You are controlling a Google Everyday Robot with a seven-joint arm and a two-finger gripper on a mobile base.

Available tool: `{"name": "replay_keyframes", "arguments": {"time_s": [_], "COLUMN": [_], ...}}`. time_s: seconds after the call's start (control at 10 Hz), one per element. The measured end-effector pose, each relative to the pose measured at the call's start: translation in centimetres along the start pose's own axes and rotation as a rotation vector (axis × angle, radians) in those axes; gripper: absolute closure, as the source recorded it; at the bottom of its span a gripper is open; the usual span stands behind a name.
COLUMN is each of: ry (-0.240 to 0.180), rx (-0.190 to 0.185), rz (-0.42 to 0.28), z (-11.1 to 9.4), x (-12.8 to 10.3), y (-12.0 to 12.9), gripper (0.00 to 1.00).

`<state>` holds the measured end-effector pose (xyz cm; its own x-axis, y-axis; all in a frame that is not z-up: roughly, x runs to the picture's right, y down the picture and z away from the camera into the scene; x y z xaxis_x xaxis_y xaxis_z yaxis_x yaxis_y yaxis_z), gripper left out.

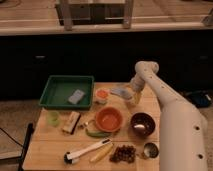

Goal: Wipe red bowl with towel

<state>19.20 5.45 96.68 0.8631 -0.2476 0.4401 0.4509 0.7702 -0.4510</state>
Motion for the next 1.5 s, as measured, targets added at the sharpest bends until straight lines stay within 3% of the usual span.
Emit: {"name": "replay_keyframes", "arguments": {"time_s": [1.5], "ry": [-0.02], "rx": [0.016], "rz": [-0.005], "z": [-0.01], "x": [0.99], "y": [0.87], "gripper": [0.2]}}
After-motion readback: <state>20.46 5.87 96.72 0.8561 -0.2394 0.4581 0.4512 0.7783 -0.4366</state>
